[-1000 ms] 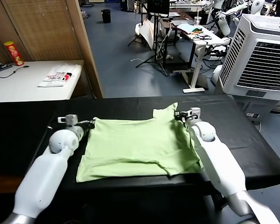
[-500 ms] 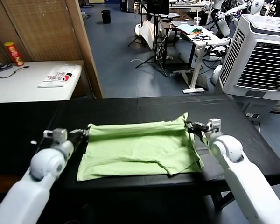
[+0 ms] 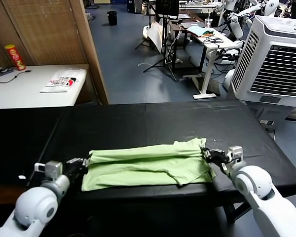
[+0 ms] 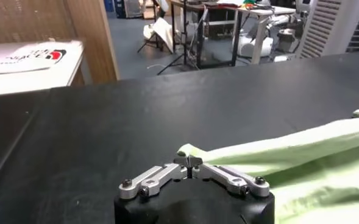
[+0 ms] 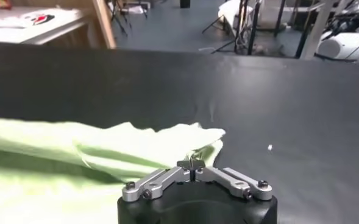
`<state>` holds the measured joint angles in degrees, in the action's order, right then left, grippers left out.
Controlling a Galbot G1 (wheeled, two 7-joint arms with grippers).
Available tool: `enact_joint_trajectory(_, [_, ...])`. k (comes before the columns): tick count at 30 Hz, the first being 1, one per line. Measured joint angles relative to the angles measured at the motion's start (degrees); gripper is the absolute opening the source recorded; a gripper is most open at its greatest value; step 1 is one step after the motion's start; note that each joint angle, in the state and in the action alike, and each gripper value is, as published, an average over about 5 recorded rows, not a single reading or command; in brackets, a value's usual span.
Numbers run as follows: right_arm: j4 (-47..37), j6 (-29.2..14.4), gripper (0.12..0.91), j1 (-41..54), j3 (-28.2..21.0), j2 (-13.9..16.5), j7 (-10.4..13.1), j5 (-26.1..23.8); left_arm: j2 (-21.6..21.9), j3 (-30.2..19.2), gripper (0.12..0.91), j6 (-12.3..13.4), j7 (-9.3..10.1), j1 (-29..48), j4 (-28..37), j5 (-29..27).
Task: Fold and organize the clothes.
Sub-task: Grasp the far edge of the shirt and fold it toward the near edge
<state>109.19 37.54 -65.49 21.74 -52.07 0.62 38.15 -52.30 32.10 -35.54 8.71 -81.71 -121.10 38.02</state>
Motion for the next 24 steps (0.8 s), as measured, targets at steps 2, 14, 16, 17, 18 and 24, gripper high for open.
enact_joint_trajectory(2, [1.0, 0.2, 0.122, -0.7, 0.0, 0.0, 0.1, -0.4, -0.1, 0.1, 0.127, 0.2, -0.06, -0.8, 0.0, -0.3])
enact_joint_trajectory(14, [4.8, 0.6, 0.547, -2.4, 2.5, 0.4, -0.4, -1.1, -0.2, 1.2, 0.320, -1.8, -0.43, -3.6, -1.7, -2.4])
enact_joint_trajectory(16, [4.6, -0.3, 0.662, -1.9, 3.3, 0.1, -0.4, -1.1, -0.2, 1.7, 0.437, -1.9, -0.50, -3.6, -1.9, -2.2])
enact_joint_trajectory(17, [4.4, -0.9, 0.702, -1.5, 3.5, -0.2, -0.2, -1.2, -0.3, 1.9, 0.487, -1.9, -0.50, -3.5, -1.9, -2.0])
enact_joint_trajectory(18, [4.0, -1.4, 0.744, -1.0, 3.7, -0.5, 0.1, -1.3, -0.5, 2.0, 0.555, -1.8, -0.46, -3.2, -1.9, -1.7])
enact_joint_trajectory(24, [0.1, -2.3, 0.797, 2.9, 2.3, -4.1, 2.0, -4.6, -2.7, 0.8, 0.783, -1.8, 1.18, 1.1, 0.6, 1.1])
